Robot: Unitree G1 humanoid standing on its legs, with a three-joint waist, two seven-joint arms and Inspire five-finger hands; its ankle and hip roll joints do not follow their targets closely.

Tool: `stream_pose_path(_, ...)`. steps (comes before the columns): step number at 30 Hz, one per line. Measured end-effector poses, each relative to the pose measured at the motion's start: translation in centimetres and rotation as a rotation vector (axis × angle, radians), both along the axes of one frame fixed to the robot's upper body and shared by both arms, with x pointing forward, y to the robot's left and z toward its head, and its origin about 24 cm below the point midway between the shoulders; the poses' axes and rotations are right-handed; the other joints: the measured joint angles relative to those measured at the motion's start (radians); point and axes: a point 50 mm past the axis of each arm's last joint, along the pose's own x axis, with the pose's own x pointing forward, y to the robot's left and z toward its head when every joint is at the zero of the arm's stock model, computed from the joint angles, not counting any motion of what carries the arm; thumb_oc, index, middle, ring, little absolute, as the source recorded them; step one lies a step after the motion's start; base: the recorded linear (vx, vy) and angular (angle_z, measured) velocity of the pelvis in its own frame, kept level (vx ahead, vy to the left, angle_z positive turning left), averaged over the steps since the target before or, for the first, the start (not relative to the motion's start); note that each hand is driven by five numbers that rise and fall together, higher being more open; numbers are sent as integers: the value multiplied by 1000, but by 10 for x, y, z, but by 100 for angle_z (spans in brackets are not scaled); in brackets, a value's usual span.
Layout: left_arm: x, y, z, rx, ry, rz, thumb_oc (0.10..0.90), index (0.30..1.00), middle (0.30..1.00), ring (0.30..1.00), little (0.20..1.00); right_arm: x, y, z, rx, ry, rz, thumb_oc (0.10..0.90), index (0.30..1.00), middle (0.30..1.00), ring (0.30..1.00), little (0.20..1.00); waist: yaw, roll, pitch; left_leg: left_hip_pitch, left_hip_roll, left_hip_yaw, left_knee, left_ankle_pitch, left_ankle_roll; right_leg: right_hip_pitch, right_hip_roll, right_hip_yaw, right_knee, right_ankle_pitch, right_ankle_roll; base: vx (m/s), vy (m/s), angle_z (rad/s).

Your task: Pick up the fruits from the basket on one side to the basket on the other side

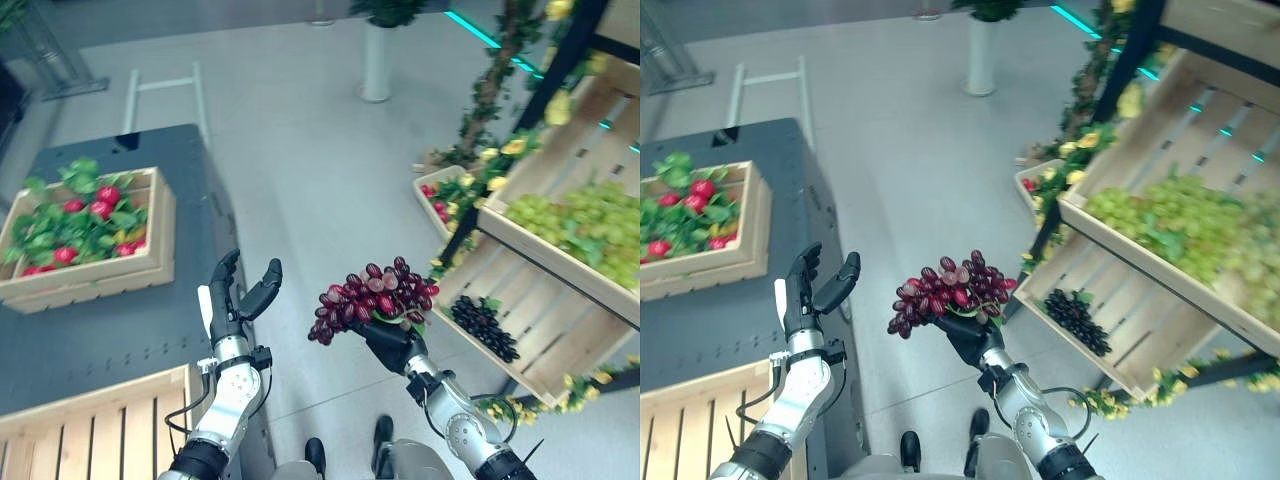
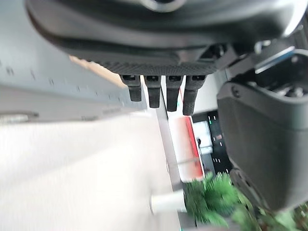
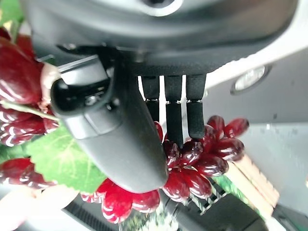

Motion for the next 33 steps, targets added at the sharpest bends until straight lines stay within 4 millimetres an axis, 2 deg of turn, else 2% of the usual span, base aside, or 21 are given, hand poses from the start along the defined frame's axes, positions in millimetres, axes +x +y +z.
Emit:
stream_pose_path(2,0,3,0,-16,0,17,800,900,900,900,900,-4,-2,-4,-5,16,1,400,300,300,300,300,11,-10,-6,0,3,0,-1,6,-32,86,-20,-1,-137,-12,-2,-10,-251,-26)
stream_pose_path(3,0,5,-1,-27,6,26,800,900,900,900,900,-7,0,-6,2,23,7,400,300,300,300,300,17,-26,-13,4,-4,-1,-8,14,-50,155,-17,-7,-277,-4,67,-15,-242,-15)
stream_pose_path(4,-2,2,-6,-71,20,43,800,900,900,900,900,-8,-1,-7,-9,28,16,400,300,300,300,300,14,-4,-15,13,21,-5,-16,28,-73,186,16,-6,-347,30,53,-8,-230,-15)
stream_pose_path(6,-4,-3,-10,-168,26,82,800,900,900,900,900,-9,2,-8,-22,30,44,400,300,300,300,300,19,9,-23,10,45,-19,-18,31,-87,215,57,9,-415,66,29,36,-130,-24)
stream_pose_path(7,-4,-5,-11,-178,27,82,800,900,900,900,900,-9,1,-8,-26,33,46,400,300,300,300,300,17,10,-23,12,58,-49,-18,33,-90,231,76,12,-445,82,14,29,-109,-20)
stream_pose_path(12,-6,-13,-15,-212,38,84,800,900,900,900,900,-15,-18,-15,-56,61,-9,400,300,300,300,300,-19,14,-26,14,79,-77,-18,38,-109,241,100,1,-450,83,1,28,-68,3)
stream_pose_path(13,-9,-11,-17,-213,45,92,800,900,900,900,900,-18,-24,-17,-53,72,-37,400,300,300,300,300,-22,16,-28,15,80,-76,-18,37,-126,241,102,3,-450,83,1,41,-24,-2)
stream_pose_path(16,-16,-4,-22,-213,62,125,800,900,900,900,900,-28,-32,-24,-50,111,-83,400,300,300,300,300,-25,9,-40,16,69,-68,-18,34,-124,235,93,18,-450,86,7,30,1,-11)
stream_pose_path(23,-26,2,-29,-195,95,119,800,900,900,900,900,-42,-32,-40,-36,189,-143,400,300,300,300,300,-33,-7,-81,16,55,-49,-19,28,-113,223,78,39,-450,93,17,29,28,-8)
stream_pose_path(30,-48,-5,-49,-207,198,41,800,900,900,900,900,-40,-39,-38,-64,172,-237,400,300,300,300,300,-43,-10,-86,9,51,-22,-18,26,-110,197,72,53,-445,99,25,9,-26,-11)
stream_pose_path(33,-50,-6,-53,-222,216,31,800,900,900,900,900,-38,-43,-38,-77,172,-261,400,300,300,300,300,-33,-15,-83,-2,61,3,-20,26,-112,177,72,44,-447,103,24,25,-144,-13)
